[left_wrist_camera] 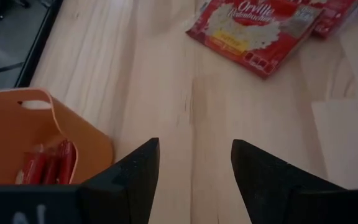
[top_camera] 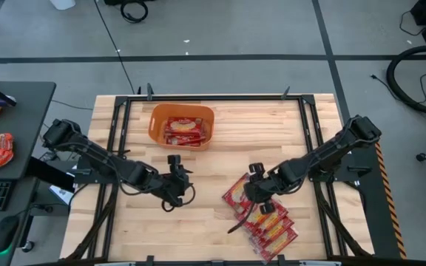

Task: Sort popcorn bags into baskets
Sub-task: Put the popcorn bag into the orange bin

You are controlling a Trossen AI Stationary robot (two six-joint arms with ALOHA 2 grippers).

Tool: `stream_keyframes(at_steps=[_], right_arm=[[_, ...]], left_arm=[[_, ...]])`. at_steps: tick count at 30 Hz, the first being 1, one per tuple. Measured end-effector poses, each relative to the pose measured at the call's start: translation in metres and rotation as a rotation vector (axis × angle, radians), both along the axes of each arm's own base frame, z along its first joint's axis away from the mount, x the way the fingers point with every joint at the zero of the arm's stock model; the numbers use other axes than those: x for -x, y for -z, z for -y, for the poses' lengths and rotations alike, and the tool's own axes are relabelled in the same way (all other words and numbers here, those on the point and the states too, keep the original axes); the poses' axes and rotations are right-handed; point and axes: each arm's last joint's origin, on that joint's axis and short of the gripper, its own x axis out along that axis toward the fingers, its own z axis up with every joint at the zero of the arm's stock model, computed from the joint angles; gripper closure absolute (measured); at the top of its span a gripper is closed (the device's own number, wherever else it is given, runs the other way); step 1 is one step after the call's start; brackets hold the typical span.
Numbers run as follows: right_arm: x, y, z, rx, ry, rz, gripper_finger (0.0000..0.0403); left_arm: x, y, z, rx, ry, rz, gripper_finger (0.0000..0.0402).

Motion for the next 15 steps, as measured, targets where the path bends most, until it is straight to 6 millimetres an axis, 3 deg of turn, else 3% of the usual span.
stream_keyframes(at_steps=[8, 12, 15], right_arm=[[0.014, 0.002, -0.015, 0.008, -0.036, -0.064, 0.0234], [0.023, 0.004, -0.030, 0.103, -0.067, -0.006, 0.0234], [0.031, 0.015, -0.039, 0.166, -0.113, 0.061, 0.0234]], left_arm=[[-0.001, 0.000, -0.003, 0.008, -0.017, -0.001, 0.0198], [-0.002, 0.001, -0.005, 0.035, -0.052, 0.010, 0.0198], [-0.004, 0.004, -0.008, 0.034, -0.069, -0.001, 0.0198]])
